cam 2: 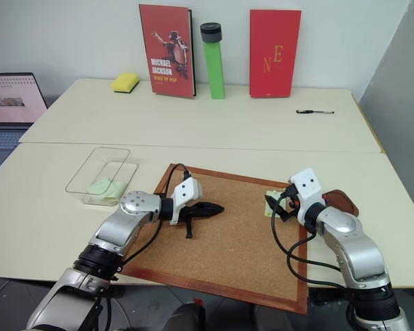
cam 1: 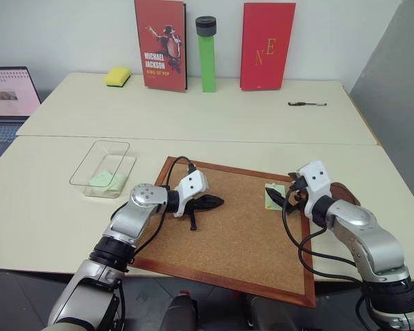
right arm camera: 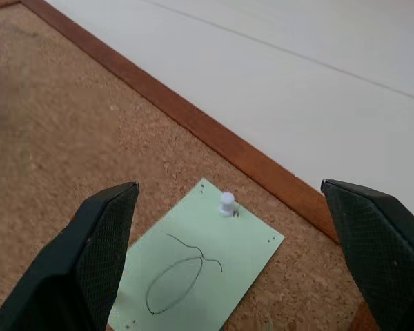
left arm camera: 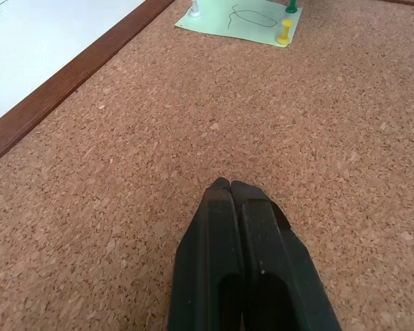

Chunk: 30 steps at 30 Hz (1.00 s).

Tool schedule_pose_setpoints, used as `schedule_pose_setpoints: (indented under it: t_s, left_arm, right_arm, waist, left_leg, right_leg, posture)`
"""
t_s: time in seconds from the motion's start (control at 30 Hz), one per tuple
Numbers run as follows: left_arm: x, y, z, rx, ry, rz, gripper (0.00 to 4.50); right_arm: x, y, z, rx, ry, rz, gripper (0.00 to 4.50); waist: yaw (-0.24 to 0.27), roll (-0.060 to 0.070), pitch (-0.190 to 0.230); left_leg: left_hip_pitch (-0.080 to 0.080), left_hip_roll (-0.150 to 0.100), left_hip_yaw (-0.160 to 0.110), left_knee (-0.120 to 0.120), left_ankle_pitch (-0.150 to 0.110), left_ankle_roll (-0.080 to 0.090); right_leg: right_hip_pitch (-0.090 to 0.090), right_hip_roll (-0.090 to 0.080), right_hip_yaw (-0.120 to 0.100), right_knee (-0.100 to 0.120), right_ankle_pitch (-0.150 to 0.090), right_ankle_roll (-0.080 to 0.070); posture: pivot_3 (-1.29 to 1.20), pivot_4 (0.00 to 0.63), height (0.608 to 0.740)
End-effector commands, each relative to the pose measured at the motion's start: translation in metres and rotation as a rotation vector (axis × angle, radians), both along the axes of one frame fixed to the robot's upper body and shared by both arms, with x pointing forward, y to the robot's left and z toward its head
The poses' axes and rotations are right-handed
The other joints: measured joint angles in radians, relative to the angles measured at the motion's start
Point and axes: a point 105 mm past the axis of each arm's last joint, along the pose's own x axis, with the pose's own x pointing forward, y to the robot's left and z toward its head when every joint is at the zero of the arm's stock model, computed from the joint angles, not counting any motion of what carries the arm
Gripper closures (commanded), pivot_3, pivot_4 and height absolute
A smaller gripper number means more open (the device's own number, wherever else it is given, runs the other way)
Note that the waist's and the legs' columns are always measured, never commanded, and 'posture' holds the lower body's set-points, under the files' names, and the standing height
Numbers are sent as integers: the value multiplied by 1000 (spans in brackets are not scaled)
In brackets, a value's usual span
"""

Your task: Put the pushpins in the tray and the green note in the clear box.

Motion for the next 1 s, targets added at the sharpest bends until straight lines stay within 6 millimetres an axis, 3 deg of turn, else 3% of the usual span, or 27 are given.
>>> schedule_pose_setpoints:
  t_s: [0.03, 0.23, 0.33, 0.93, 1.0]
  left_arm:
    - [-2, 8, -11, 43, 24, 14, 4495]
    - [-4, 8, -10, 32, 26, 13, 4495]
    - [-3, 10, -10, 37, 25, 16, 4500]
    - [-2, 14, -9, 37, 20, 30, 4500]
    - [-2, 15, -11, 50, 21, 32, 4500]
  right_arm:
    - [8, 5, 10, -24, -58, 19, 0]
    - [16, 5, 9, -20, -70, 5, 0]
    - [17, 5, 8, -19, -68, -2, 447]
    - [15, 15, 6, -14, -53, 36, 4321]
    - [15, 15, 9, -12, -63, 41, 4436]
  waist:
    - [-2, 0, 0]
    - [-2, 0, 0]
    - [-2, 0, 0]
    - [-5, 0, 0]
    - [-6, 0, 0]
  left_leg:
    - [0, 0, 0, 0, 0, 0]
    - [0, 0, 0, -1, 0, 0]
    - [0, 0, 0, 0, 0, 0]
    - [0, 0, 0, -1, 0, 0]
    - [0, 0, 0, -1, 0, 0]
  right_leg:
    - [0, 0, 0, 0, 0, 0]
    - [0, 0, 0, 0, 0, 0]
    - [0, 0, 0, 0, 0, 0]
    - [0, 0, 0, 0, 0, 0]
    - [0, 0, 0, 0, 0, 0]
  posture:
    - [0, 150, 740]
    - [0, 150, 740]
    - [0, 150, 740]
    - [0, 150, 740]
    - [0, 150, 740]
